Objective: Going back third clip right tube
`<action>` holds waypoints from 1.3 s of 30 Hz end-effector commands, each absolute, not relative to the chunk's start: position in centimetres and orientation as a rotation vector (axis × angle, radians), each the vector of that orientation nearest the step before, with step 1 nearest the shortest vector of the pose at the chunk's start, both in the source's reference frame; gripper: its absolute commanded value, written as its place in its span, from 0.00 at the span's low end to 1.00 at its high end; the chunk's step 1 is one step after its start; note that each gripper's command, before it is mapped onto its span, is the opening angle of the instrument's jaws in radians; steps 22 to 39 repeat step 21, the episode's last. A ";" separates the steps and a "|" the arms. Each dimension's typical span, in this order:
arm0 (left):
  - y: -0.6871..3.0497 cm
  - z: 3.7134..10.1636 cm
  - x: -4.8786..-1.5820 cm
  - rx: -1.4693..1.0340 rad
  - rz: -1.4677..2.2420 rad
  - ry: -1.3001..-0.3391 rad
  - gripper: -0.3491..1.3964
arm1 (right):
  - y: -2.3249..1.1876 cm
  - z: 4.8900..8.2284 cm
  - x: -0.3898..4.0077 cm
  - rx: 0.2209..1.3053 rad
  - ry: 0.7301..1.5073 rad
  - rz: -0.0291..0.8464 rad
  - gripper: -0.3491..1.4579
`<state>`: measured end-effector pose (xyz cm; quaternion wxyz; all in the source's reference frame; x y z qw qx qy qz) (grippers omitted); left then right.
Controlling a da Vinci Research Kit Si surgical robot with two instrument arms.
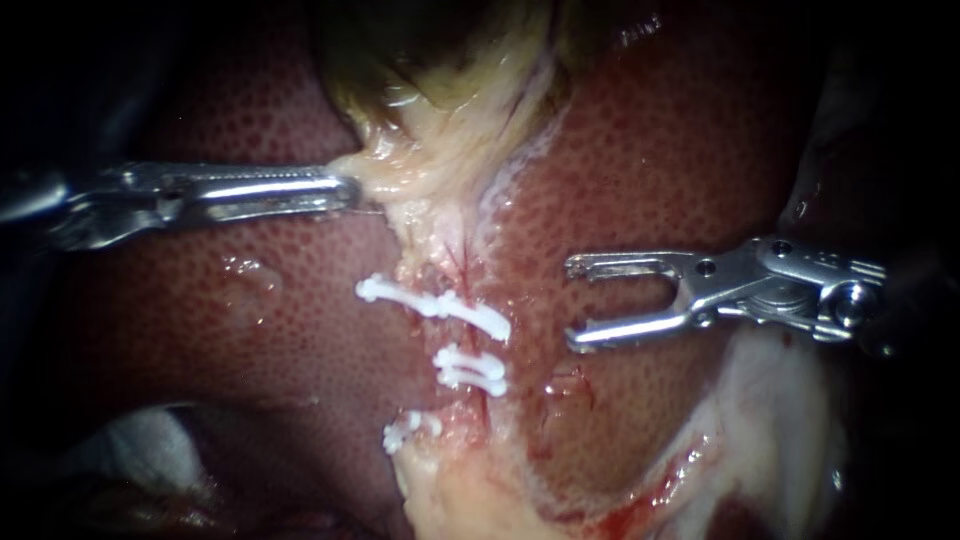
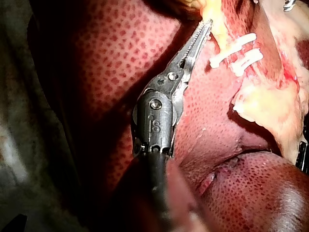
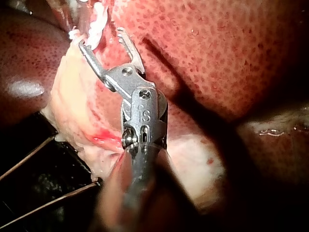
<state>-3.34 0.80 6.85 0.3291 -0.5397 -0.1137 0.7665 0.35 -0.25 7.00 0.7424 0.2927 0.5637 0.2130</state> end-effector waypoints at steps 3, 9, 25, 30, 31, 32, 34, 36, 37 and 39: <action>0.76 6.99 -3.52 -1.407 2.026 -0.306 0.00 | -0.24 6.99 0.34 0.642 1.236 0.466 0.47; 0.70 7.16 -3.79 -1.401 2.037 -0.330 0.00 | -0.24 6.97 0.31 0.645 1.236 0.466 0.47; 0.69 7.20 -3.83 -1.402 2.041 -0.334 0.00 | -0.25 6.95 0.31 0.645 1.236 0.466 0.47; 0.69 7.20 -3.83 -1.402 2.041 -0.334 0.00 | -0.25 6.95 0.31 0.645 1.236 0.466 0.47; 0.69 7.20 -3.83 -1.402 2.041 -0.334 0.00 | -0.25 6.95 0.31 0.645 1.236 0.466 0.47; 0.69 7.20 -3.83 -1.402 2.041 -0.334 0.00 | -0.25 6.95 0.31 0.645 1.236 0.466 0.47; 0.69 7.20 -3.83 -1.402 2.041 -0.334 0.00 | -0.25 6.95 0.31 0.645 1.236 0.466 0.47; 0.69 7.20 -3.83 -1.402 2.041 -0.334 0.00 | -0.25 6.95 0.31 0.645 1.236 0.466 0.47; 0.69 7.20 -3.83 -1.402 2.041 -0.334 0.00 | -0.25 6.95 0.31 0.645 1.236 0.466 0.47; 0.69 7.20 -3.83 -1.402 2.041 -0.334 0.00 | -0.25 6.95 0.31 0.645 1.236 0.466 0.47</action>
